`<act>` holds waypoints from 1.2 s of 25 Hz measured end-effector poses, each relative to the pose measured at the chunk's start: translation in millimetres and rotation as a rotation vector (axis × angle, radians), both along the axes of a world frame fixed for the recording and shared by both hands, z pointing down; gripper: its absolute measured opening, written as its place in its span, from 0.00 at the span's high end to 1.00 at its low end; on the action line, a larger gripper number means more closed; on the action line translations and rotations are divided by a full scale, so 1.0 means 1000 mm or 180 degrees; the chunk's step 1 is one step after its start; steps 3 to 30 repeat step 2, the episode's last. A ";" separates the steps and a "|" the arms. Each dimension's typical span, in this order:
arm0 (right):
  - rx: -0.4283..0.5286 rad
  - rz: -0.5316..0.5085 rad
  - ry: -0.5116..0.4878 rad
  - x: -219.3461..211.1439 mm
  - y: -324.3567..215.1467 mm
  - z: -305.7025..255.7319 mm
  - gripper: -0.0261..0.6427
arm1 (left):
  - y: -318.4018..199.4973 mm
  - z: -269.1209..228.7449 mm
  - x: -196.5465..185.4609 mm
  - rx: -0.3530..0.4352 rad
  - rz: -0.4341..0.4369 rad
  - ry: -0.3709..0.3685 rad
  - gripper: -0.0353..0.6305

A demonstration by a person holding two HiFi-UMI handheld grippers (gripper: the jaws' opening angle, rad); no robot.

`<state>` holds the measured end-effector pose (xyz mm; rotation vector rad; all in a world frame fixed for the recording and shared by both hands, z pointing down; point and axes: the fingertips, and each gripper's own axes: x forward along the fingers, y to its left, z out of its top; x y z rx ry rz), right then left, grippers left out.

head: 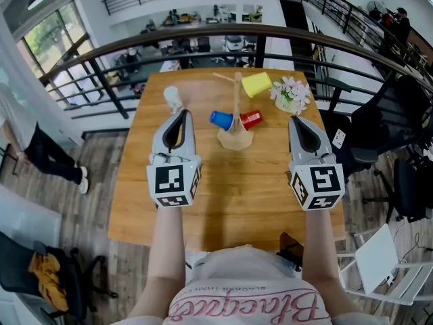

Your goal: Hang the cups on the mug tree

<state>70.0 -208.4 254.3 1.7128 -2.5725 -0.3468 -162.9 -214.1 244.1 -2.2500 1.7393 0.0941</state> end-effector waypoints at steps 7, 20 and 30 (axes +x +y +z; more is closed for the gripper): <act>0.0000 -0.0002 -0.0002 -0.001 -0.001 0.000 0.96 | -0.001 0.001 -0.001 -0.0003 0.0001 0.0000 0.93; 0.0000 -0.0002 -0.0002 -0.001 -0.001 0.000 0.96 | -0.001 0.001 -0.001 -0.0003 0.0001 0.0000 0.93; 0.0000 -0.0002 -0.0002 -0.001 -0.001 0.000 0.96 | -0.001 0.001 -0.001 -0.0003 0.0001 0.0000 0.93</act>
